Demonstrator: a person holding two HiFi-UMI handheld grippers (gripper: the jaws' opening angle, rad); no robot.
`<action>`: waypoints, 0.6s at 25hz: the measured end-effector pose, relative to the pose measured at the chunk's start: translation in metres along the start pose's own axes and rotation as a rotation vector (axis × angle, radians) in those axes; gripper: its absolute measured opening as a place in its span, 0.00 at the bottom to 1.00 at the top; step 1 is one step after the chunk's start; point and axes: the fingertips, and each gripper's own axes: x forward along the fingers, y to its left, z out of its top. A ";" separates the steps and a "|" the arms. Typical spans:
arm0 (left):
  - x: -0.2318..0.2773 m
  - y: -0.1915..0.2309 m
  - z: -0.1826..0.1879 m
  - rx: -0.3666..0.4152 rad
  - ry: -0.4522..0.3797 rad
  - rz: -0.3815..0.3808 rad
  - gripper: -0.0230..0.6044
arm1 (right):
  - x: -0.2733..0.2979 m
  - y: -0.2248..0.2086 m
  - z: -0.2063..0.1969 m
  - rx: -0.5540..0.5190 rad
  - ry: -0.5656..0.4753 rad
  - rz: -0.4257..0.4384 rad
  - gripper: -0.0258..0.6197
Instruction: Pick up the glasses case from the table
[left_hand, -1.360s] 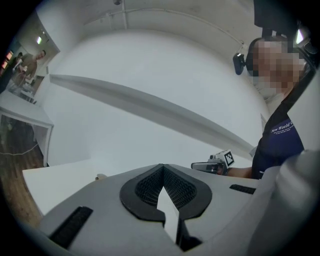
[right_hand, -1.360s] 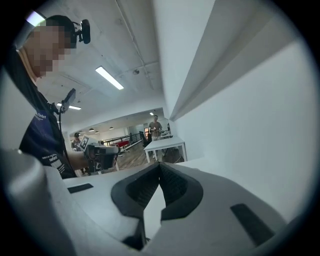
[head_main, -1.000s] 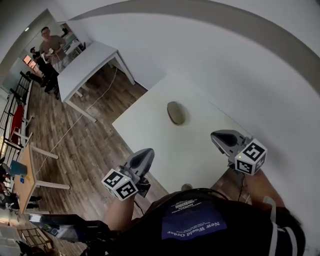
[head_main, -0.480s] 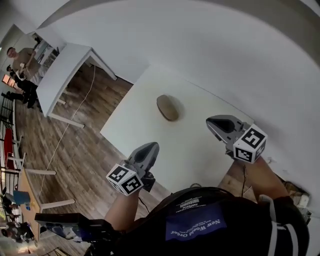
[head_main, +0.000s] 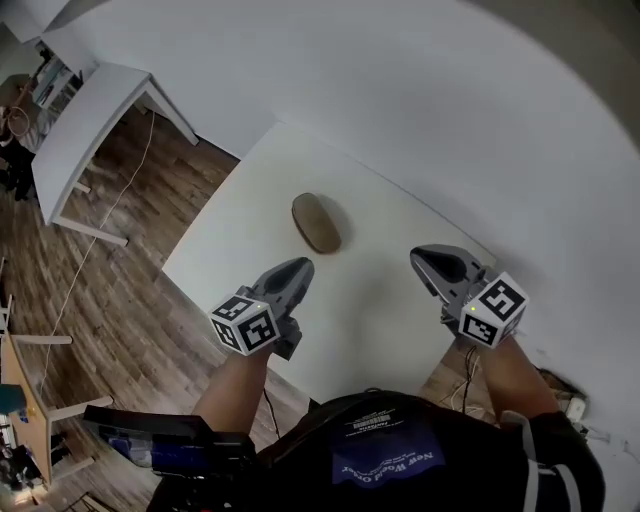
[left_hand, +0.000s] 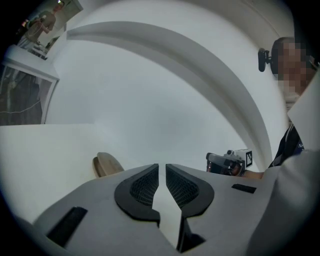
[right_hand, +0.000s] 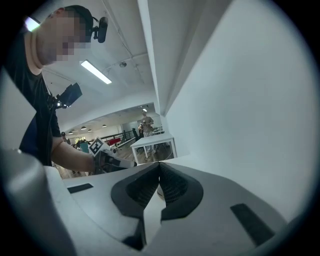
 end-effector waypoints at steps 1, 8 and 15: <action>0.008 0.009 -0.002 -0.014 0.011 0.004 0.11 | 0.007 -0.007 -0.003 -0.002 0.001 -0.001 0.04; 0.053 0.081 -0.017 -0.179 0.069 0.079 0.28 | 0.053 -0.045 -0.017 -0.012 0.014 0.028 0.04; 0.084 0.137 -0.032 -0.340 0.127 0.187 0.51 | 0.074 -0.069 -0.029 0.026 0.035 0.033 0.04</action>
